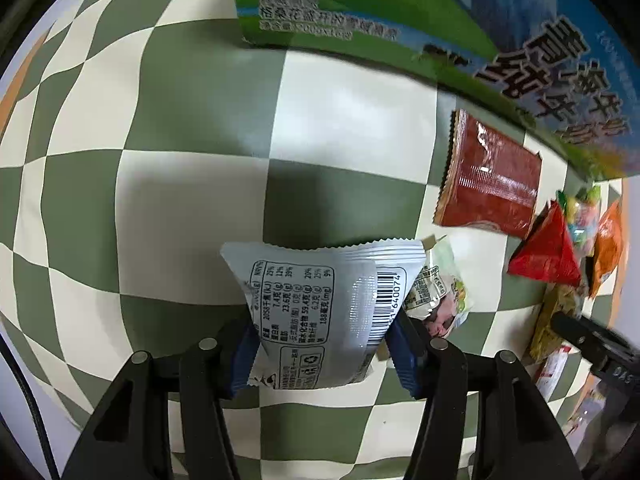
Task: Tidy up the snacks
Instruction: 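Carry both bags over the box and lower them inside, then open both tools and lift them out of the box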
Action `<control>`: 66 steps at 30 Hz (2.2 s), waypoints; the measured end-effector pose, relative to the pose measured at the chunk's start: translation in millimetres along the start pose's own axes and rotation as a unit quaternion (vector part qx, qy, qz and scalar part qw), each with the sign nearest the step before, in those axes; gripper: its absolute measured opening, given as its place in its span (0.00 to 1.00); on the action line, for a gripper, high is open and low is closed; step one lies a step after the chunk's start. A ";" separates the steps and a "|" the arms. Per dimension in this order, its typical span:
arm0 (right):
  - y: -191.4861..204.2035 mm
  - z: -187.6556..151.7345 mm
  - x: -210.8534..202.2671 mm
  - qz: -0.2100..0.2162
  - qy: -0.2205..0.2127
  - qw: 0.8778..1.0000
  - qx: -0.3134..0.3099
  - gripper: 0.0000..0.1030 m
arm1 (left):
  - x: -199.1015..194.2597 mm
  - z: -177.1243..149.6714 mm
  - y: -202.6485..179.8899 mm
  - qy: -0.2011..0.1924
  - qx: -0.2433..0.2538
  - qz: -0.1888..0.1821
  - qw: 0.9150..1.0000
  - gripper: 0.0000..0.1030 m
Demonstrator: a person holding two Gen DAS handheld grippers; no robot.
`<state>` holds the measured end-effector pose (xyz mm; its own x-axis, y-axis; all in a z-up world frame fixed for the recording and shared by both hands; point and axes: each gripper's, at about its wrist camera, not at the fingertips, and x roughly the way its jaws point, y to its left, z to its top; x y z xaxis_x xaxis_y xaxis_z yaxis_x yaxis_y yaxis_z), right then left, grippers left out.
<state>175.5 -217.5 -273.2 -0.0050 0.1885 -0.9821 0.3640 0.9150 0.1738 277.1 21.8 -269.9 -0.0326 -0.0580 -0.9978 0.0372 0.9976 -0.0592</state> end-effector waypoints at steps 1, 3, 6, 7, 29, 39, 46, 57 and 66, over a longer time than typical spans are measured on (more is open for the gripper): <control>-4.6 -2.0 2.7 0.000 0.004 1.000 0.013 0.83 | -1.0 -2.2 2.4 -0.002 -0.001 0.001 1.000 0.45; -16.7 -5.8 7.7 0.008 0.006 1.000 0.030 0.83 | 1.1 -4.7 6.2 -0.008 -0.004 0.000 1.000 0.43; -18.4 -13.8 9.9 0.009 -0.008 0.999 0.032 0.67 | -2.3 -9.0 11.1 -0.012 -0.011 0.003 1.000 0.42; -16.1 -15.2 10.3 0.008 -0.014 0.999 0.028 0.63 | -3.5 -13.8 14.0 -0.014 -0.012 0.005 1.000 0.42; 109.3 12.0 -167.0 0.161 -0.125 0.977 -0.062 0.53 | -182.3 15.8 -35.0 -0.115 0.024 -0.110 0.987 0.41; 152.3 107.8 -175.5 0.143 -0.151 0.975 -0.075 0.53 | -174.7 142.3 -48.4 -0.055 0.033 -0.103 0.993 0.42; 171.3 140.3 -112.4 0.126 -0.098 0.985 -0.069 0.53 | -120.6 189.4 -42.9 0.020 0.020 -0.086 0.996 0.42; 175.5 162.9 -58.3 0.108 -0.021 0.991 -0.075 0.96 | -79.2 186.6 -37.3 0.052 0.007 -0.079 0.996 0.81; 154.5 164.4 -73.5 0.073 -0.046 0.994 -0.070 0.96 | -96.2 173.1 -51.6 0.003 0.027 -0.045 0.999 0.81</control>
<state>385.3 -148.6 -186.2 0.1254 0.2956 -0.9471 0.2214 0.9222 0.3171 451.2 -30.9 -176.1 -0.0451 -0.1464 -0.9882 0.0874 0.9848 -0.1499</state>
